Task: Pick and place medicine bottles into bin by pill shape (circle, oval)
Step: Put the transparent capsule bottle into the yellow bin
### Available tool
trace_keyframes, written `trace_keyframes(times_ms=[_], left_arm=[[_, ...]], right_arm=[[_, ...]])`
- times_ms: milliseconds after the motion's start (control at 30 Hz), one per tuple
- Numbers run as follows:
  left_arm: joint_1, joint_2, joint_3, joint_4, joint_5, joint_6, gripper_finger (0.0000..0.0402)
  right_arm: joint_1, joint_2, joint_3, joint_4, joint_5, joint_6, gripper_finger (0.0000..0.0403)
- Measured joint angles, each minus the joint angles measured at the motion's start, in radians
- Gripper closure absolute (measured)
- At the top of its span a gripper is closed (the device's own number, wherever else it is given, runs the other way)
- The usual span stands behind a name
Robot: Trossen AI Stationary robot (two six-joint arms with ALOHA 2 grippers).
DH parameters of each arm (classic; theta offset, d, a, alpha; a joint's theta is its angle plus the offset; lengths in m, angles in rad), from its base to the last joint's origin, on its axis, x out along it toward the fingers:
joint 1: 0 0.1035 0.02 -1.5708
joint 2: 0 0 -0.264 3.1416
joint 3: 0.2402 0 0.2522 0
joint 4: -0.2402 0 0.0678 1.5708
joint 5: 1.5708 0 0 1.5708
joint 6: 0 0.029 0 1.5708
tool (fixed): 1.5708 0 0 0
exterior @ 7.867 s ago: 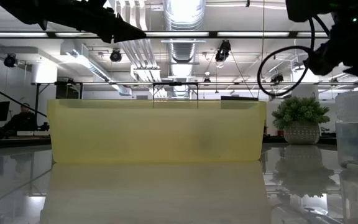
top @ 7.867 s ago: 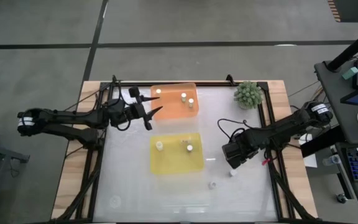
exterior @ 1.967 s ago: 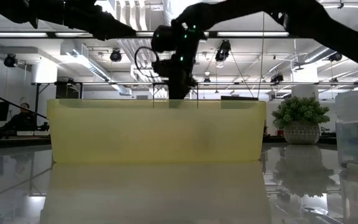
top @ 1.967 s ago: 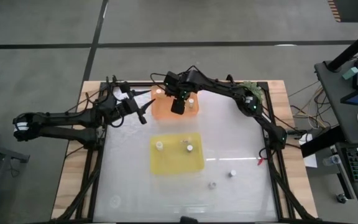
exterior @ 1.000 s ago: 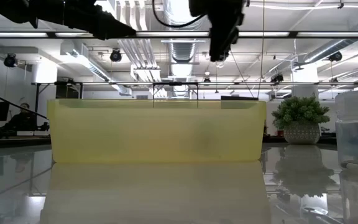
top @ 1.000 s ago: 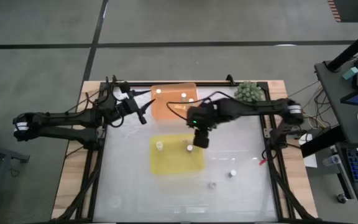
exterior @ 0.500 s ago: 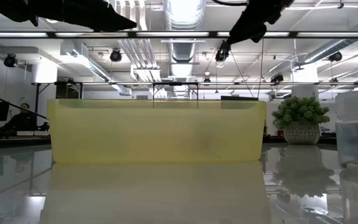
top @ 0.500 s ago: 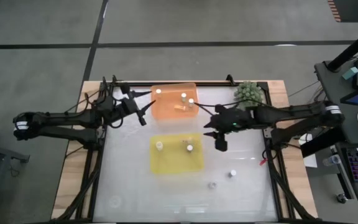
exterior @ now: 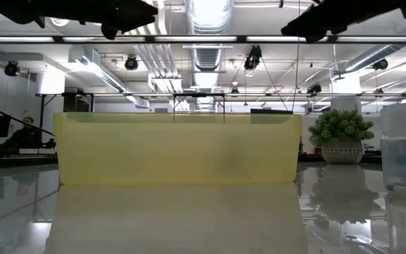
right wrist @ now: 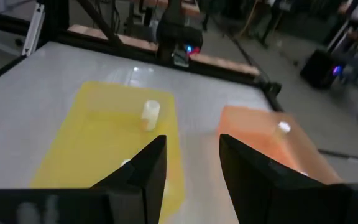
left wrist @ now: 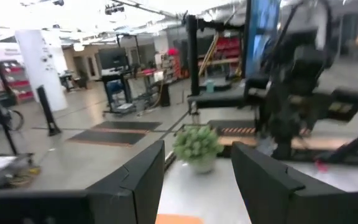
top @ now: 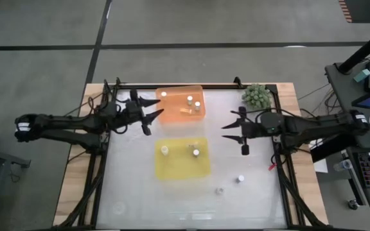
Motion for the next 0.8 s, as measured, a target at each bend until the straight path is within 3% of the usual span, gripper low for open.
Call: trace_keyframes(times_ms=[333,633,800], left_arm=[[-0.105,0.194,0.087,0.225,-0.014,-0.038,0.0230],[-0.178,0.455,0.298,0.224,-0.025,-0.089,0.0230],[-0.224,0.570,0.445,0.134,-0.082,-0.114,0.0230]], right_arm=[[0.000,-0.211,-0.166,0.180,-0.014,-0.121,0.0264],[0.000,-0.360,-0.228,0.230,-0.102,-0.147,0.0264],[0.000,-0.436,-0.311,0.340,-0.136,-0.181,0.0264]])
